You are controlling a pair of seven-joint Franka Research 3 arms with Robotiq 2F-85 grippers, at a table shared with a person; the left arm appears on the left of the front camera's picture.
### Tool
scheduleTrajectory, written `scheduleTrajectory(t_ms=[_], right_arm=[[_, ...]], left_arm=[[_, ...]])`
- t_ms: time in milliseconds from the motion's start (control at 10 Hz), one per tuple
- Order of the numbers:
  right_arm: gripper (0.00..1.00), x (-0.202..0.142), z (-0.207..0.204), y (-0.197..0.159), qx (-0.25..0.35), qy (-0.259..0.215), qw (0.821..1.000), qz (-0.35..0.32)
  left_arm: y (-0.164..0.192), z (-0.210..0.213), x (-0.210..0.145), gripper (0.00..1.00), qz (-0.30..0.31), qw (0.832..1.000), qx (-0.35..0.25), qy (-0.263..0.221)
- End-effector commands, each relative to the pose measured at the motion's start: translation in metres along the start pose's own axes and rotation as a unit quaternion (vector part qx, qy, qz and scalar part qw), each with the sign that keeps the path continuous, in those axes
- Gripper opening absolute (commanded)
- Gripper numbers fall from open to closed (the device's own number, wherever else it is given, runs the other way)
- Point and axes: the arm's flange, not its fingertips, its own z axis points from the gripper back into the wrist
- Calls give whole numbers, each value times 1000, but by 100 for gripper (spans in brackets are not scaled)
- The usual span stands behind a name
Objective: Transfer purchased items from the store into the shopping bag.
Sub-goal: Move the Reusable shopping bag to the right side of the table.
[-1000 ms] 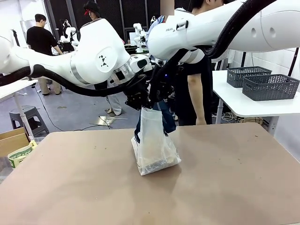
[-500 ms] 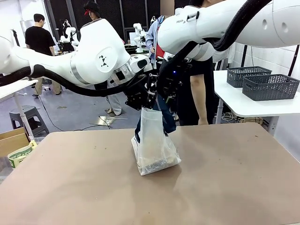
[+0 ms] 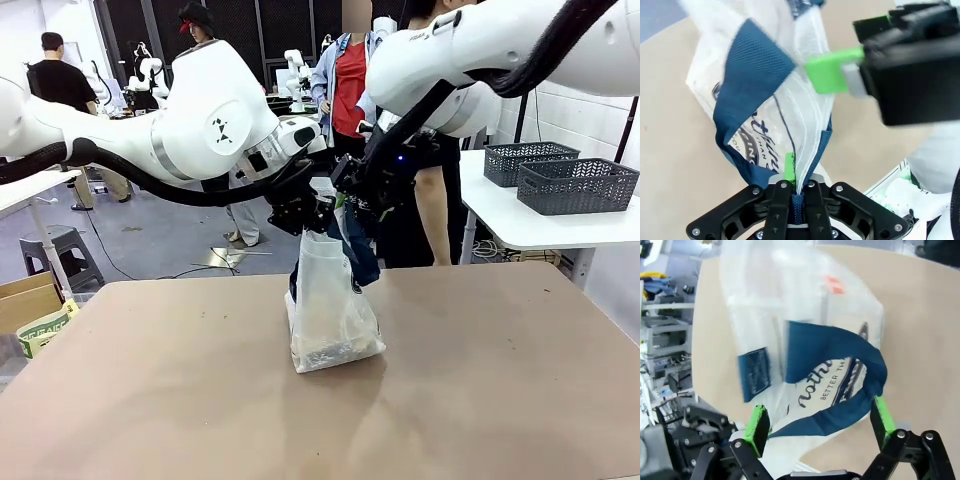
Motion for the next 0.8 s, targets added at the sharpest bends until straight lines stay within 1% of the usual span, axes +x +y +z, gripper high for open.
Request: scheduleTrajectory(t_ms=[0, 100, 200, 300, 400, 500, 600, 700], right_arm=[[100, -40, 15, -12, 21, -2, 998, 57], [100, -54, 23, -19, 16, -3, 994, 107], [100, -65, 29, -24, 4, 4, 985, 175], [100, -74, 35, -29, 2, -15, 978, 206], [100, -79, 42, -36, -3, -43, 980, 192], [100, -83, 48, -40, -4, -49, 975, 218], [100, -88, 54, -45, -3, -42, 966, 255], [100, -95, 59, -54, 14, -36, 949, 313]], left_arm=[[2, 3, 0, 0, 2, 1000, 0, -3], [2, 3, 0, 0, 2, 1000, 0, -3], [2, 3, 0, 0, 2, 1000, 0, -3], [2, 3, 0, 0, 2, 1000, 0, -3], [2, 3, 0, 0, 2, 1000, 0, -3], [2, 3, 0, 0, 2, 1000, 0, -3], [2, 3, 0, 0, 2, 1000, 0, -3], [2, 3, 0, 0, 2, 1000, 0, -3]])
